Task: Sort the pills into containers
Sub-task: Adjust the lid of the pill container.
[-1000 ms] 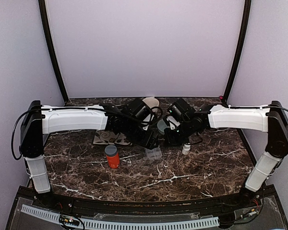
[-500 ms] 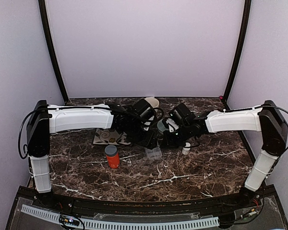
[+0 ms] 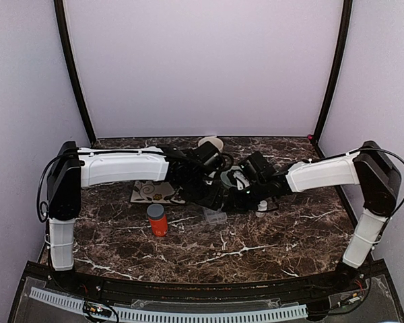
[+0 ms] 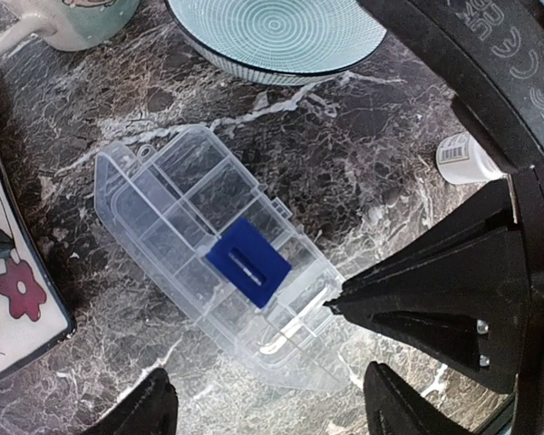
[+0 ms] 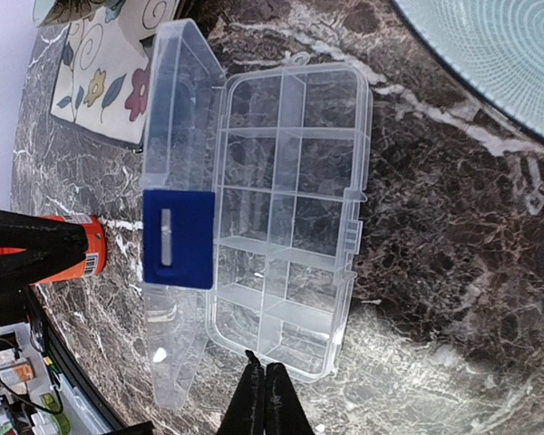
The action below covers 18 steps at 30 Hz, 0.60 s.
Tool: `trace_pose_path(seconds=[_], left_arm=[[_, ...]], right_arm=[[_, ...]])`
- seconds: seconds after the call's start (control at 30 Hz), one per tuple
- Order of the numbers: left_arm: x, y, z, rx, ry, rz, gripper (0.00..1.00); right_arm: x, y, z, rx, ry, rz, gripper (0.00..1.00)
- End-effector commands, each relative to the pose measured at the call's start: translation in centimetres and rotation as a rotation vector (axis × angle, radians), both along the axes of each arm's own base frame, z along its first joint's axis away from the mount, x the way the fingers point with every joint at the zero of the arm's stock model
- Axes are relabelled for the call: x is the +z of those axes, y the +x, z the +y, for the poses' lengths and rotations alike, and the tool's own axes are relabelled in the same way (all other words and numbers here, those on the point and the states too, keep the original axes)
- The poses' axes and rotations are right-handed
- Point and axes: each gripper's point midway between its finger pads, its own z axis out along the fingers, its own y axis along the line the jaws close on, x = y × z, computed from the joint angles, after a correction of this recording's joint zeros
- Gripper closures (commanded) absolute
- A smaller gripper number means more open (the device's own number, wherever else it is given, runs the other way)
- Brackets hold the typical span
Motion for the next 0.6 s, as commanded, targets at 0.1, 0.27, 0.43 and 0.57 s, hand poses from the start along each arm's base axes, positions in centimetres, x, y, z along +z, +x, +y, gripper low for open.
trace_pose_path(seconds=[0.1,0.27,0.43,0.57], left_arm=[[0.7,0.5,0.3,0.045,0.036,-0.018,0.28],[0.5,0.8,0.0,0.055,0.04,-0.017,0.28],[0.2,0.9,-0.4,0.059,0.039,-0.01,0.28],[-0.1,0.9,-0.6,0.062,0.047,-0.001,0.28]], right_arm=[[-0.5,0.4,0.8,0.008,0.091,0.021,1.0],[-1.1,0.3,0.7,0.012,0.126,0.038,1.0],[-1.5,0.1,0.6,0.021,0.138,0.048,1.0],[-1.8,-0.1,0.5,0.028,0.143,0.053,1.0]])
